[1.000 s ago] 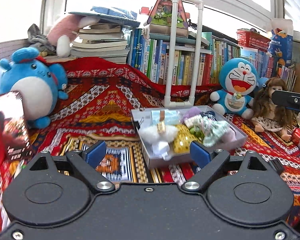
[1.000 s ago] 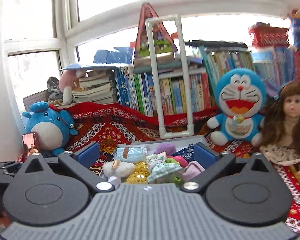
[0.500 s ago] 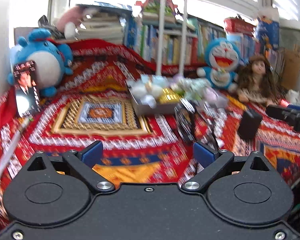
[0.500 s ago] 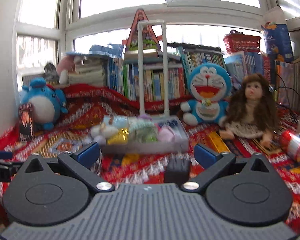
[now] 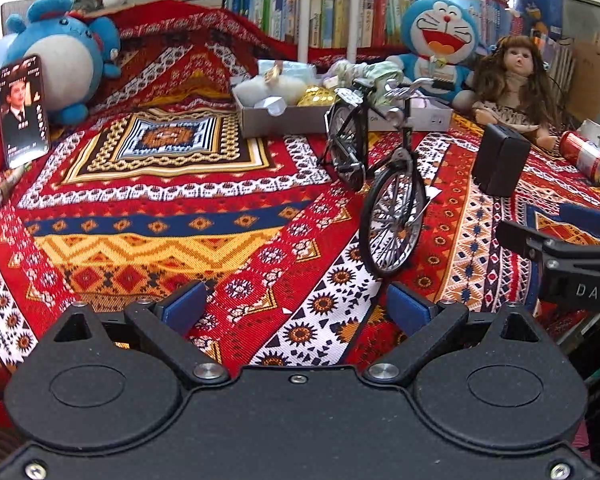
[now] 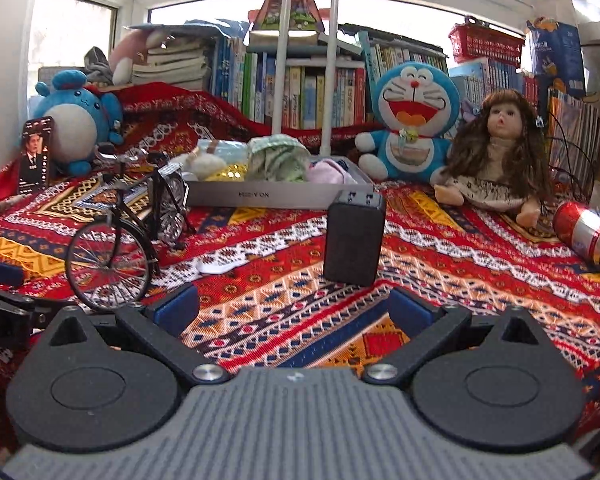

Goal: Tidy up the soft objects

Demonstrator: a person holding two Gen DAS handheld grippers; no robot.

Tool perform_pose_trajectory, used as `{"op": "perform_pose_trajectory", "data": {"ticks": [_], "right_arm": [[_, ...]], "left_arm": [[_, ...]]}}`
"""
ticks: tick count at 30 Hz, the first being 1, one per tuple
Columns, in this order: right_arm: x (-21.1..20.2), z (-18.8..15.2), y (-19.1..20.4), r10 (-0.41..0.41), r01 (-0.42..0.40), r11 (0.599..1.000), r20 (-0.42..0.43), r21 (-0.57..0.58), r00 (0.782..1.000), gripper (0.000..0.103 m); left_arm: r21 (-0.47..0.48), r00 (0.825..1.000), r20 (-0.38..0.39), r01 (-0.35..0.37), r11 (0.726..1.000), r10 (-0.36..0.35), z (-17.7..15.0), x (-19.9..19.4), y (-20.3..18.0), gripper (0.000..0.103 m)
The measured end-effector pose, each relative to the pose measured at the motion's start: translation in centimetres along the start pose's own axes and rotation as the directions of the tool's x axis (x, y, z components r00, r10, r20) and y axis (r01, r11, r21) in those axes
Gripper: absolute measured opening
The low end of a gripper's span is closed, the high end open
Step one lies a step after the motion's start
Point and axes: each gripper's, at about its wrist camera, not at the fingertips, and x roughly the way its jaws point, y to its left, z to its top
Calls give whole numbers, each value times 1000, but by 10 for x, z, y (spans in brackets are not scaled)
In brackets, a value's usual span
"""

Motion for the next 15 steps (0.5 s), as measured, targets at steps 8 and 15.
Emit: {"op": "perform_pose_trajectory", "data": {"ticks": [8,15], "right_arm": [[10,-8,8,-12,7,998,-78,-61,997,103],[13,-10,3,10,-11,1000,-104,-15,994,103]], "left_arm": [[6,1000,-9,-10,1000,10,2,4,-2,102],[6,1000,-12,-12,1000,12,3,6,-2,103]]}}
